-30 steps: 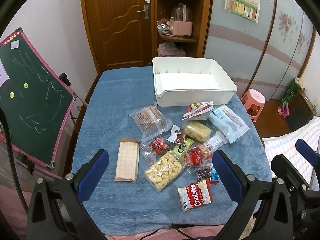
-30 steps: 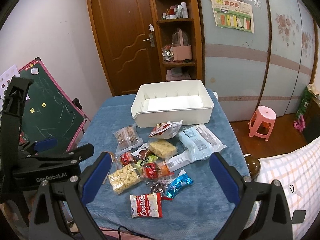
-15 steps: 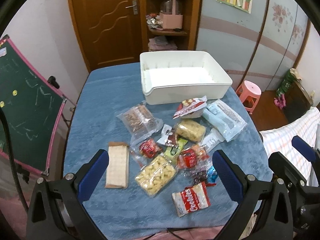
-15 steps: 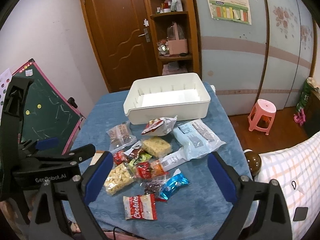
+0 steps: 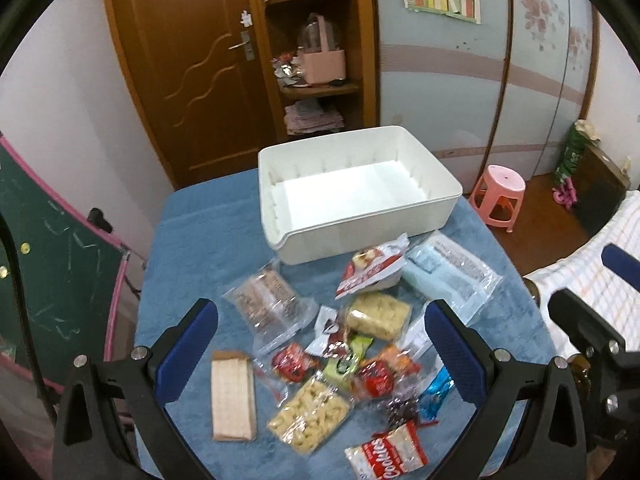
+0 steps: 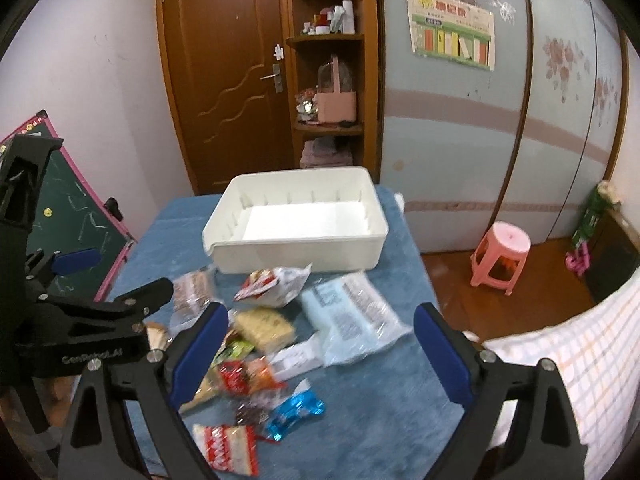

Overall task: Organize snacks
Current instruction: 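Move both tools toward the snacks in front of the white bin, then grasp the red-white bun bag with left tool while right grasps blue-white pack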

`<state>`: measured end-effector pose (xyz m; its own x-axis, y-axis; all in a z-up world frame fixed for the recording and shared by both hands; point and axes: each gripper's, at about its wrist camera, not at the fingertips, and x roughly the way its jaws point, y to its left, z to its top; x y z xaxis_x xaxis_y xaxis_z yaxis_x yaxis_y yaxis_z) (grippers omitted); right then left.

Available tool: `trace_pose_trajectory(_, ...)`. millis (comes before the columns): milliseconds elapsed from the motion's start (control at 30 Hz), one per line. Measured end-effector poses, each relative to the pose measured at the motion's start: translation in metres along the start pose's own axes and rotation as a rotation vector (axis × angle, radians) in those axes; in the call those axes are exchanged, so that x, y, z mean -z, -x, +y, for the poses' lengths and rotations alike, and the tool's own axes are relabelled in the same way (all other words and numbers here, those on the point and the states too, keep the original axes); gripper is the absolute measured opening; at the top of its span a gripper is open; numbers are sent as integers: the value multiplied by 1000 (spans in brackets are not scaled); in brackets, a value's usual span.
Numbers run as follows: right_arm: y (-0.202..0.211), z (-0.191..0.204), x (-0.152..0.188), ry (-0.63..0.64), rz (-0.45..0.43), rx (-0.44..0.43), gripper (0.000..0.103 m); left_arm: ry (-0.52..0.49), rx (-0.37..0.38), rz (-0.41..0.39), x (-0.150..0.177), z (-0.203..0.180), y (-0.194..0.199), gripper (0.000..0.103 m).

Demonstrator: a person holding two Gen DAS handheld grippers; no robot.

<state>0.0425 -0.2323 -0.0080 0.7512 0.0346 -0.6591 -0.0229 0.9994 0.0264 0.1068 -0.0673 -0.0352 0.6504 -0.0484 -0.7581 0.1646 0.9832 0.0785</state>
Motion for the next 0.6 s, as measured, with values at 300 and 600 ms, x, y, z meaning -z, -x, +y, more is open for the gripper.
trace_pose_trajectory(300, -16, -11, -31, 47, -30, 45, 95, 12, 42, -14, -24, -2, -17, 103)
trace_pose_trajectory(600, -21, -19, -47, 58, -56, 68, 95, -19, 93, -25, -43, -15, -30, 103)
